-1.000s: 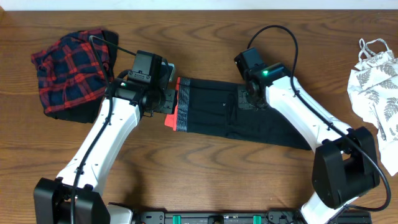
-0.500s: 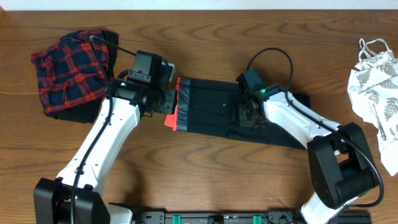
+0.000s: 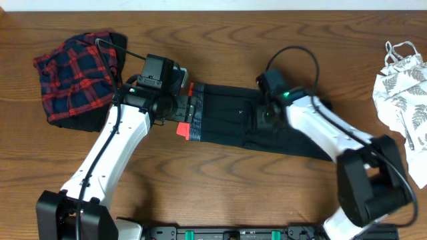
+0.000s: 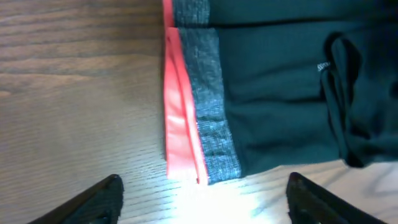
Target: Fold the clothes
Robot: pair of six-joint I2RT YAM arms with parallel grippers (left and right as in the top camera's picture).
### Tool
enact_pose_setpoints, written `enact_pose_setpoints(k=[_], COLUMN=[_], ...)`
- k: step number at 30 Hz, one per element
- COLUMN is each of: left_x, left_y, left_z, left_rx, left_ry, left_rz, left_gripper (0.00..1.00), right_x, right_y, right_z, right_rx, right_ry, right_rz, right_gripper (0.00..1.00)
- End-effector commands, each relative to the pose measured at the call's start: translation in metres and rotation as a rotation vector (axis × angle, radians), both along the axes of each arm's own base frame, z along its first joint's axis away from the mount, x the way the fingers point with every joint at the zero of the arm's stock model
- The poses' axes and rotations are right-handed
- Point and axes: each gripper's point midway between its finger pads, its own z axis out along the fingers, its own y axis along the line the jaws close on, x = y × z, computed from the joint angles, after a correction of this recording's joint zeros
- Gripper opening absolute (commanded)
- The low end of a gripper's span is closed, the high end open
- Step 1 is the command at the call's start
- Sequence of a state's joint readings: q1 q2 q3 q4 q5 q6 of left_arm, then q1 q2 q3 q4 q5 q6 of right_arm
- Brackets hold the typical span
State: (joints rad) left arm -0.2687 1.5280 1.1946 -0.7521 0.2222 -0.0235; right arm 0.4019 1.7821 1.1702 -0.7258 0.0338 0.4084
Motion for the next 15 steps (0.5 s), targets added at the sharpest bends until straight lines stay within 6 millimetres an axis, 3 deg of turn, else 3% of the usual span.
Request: enact_pose_setpoints(k=[1,4,8,11,15], left_x=[-0.001,0.003,0.017,0.029,0.036], left_y=[-0.01,-0.008,0.009,0.023,0.013], left_z=[0.006,0.003,-0.013,-0.039,-0.062], left_rx=[-0.102,-0.201,-0.358,-0.384,-0.445], left_ry=[0.012,0.044,0.109,0.178,0.233], left_rz=[-0.048,-0.064,-0.019,0.023,-0.036], left_gripper=[0.86,0.91,0.93,0.93,0.93], right_x=[0.034,0.033,0.014,-0.004,-0.027], right_y=[-0.02,-0.048,-0.087,-0.1,-0.106], right_z=[0.077,0.11,0.129,0.127,0.111], right_rx=[0.059,0.069,0.053,0.054,0.037], right_ry=[-0.188,-0.238,-0.224,-0.162,-0.053], right_rz=[-0.074,-0.143,-0.234,-0.268,-0.259], right_gripper=[0.34,0.36,0.38,0.37,0.37])
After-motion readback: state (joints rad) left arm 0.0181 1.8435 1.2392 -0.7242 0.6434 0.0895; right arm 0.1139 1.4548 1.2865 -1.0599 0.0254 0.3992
